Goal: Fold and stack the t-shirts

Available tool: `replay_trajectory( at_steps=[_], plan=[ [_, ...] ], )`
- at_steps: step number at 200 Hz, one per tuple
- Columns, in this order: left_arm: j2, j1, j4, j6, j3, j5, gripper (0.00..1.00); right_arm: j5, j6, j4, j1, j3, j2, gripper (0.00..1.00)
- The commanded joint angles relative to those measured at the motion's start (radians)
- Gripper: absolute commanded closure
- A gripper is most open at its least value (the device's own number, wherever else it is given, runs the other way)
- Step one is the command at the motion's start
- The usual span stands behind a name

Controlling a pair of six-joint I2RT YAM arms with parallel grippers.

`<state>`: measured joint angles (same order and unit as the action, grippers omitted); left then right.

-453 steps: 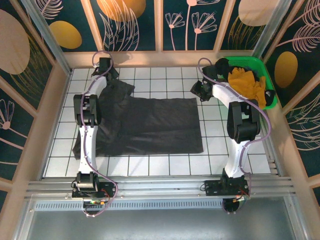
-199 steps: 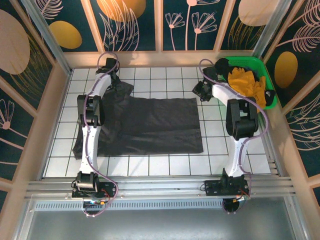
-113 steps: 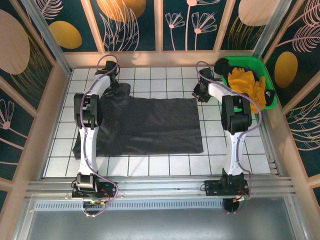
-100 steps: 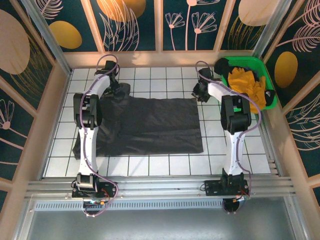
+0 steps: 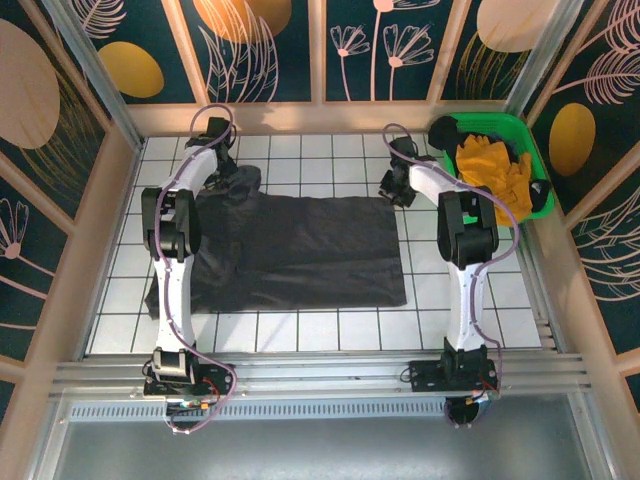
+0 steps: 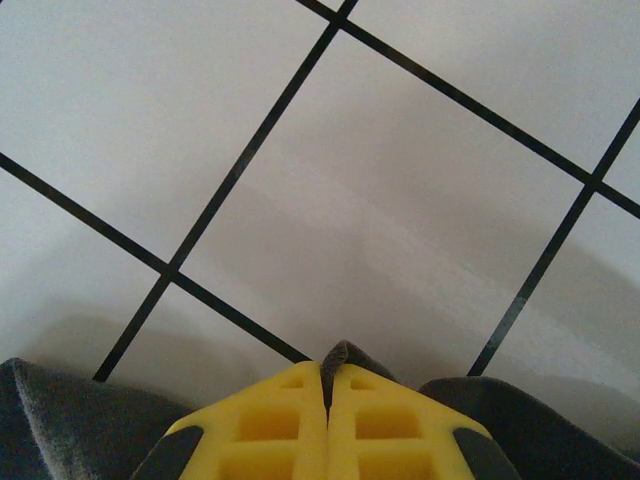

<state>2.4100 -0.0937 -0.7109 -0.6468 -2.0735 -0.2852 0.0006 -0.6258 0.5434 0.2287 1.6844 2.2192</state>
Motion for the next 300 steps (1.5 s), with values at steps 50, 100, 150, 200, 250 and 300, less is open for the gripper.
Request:
replay_trajectory(
  at_steps=[50, 100, 150, 200, 250, 300],
  plan=[
    [0.012, -0.001, -0.031, -0.003, -0.106, 0.0, 1.0, 0.056, 0.042, 0.053, 0.008, 0.041, 0.029, 0.99],
    [-0.042, -0.001, -0.03, -0.022, -0.046, -0.005, 1.0, 0.067, 0.056, 0.033, 0.015, 0.024, -0.02, 1.0],
    [-0.235, -0.001, 0.029, -0.041, 0.193, -0.011, 1.0, 0.072, 0.103, -0.006, 0.033, -0.036, -0.089, 1.0],
    [-0.524, -0.001, 0.069, -0.048, 0.528, -0.028, 1.0, 0.076, 0.144, -0.093, 0.042, -0.178, -0.199, 1.0],
    [-0.808, -0.001, 0.071, -0.088, 0.827, -0.026, 1.0, 0.072, 0.158, -0.156, 0.054, -0.348, -0.343, 1.0],
    [-0.995, -0.001, 0.028, -0.148, 1.011, -0.042, 1.0, 0.078, 0.138, -0.194, 0.069, -0.551, -0.5, 1.0]
  ],
)
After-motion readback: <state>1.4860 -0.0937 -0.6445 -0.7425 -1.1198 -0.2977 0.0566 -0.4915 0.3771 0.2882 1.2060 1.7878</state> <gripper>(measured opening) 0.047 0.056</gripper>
